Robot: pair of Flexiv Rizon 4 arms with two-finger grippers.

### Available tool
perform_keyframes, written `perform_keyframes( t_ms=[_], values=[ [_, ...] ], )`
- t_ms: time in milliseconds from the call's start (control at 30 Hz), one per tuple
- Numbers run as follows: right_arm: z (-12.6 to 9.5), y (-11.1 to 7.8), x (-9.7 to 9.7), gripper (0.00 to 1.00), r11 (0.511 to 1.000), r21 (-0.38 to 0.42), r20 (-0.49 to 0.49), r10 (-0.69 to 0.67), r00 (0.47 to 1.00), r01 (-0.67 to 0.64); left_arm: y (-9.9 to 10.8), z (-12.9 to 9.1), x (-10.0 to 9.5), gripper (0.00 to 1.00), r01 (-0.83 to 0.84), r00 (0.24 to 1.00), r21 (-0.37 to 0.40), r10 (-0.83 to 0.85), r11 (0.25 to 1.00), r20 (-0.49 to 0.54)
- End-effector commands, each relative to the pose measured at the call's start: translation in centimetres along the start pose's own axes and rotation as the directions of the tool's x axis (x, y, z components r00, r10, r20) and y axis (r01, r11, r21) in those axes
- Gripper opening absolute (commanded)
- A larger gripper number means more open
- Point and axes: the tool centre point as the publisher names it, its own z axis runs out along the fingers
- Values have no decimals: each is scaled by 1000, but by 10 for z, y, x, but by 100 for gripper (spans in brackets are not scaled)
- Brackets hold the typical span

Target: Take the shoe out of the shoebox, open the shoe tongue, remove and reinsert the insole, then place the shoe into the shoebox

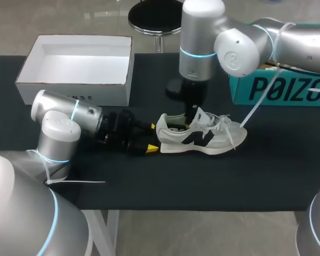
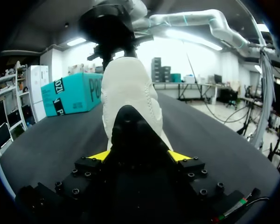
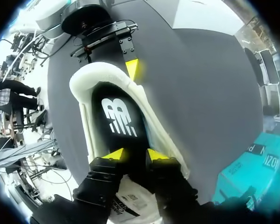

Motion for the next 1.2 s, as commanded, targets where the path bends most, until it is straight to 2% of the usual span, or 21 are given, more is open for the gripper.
perform_keyframes(
  t_ms=[33,200,267,300,367,400,733,1067,1200],
  values=[
    [5,3,-4,41,1000,11,-12,-1,1000,1,2,2,-1,0,1,1000,-2,-1,1000,-1],
    [8,2,-5,47,1000,21,-21,1,1000,0,2,2,-1,0,1,1000,-2,-1,1000,-1],
    [8,2,-6,62,1000,27,-22,-1,1000,2,2,2,-1,0,1,1000,-2,-1,1000,-1],
    [8,2,-6,77,1000,28,-22,-2,1000,2,2,2,-1,0,1,1000,-2,-1,1000,-1],
    [6,3,-7,81,1000,30,-20,-4,1000,5,2,2,-1,0,1,1000,-2,-1,1000,-1],
    [5,3,-7,88,999,33,-18,-7,1000,7,2,2,-1,0,1,1000,-2,-1,1000,-1],
    [12,8,-4,79,999,34,-25,-13,1000,14,2,2,-1,0,1,1000,-2,-1,1000,-1],
    [35,11,1,77,1000,21,-30,2,1000,-1,2,2,-1,0,1,1000,-2,-1,1000,-1],
    [53,10,4,76,1000,15,-39,12,999,-11,2,2,-1,0,1,1000,-2,-1,1000,-1]
  ],
)
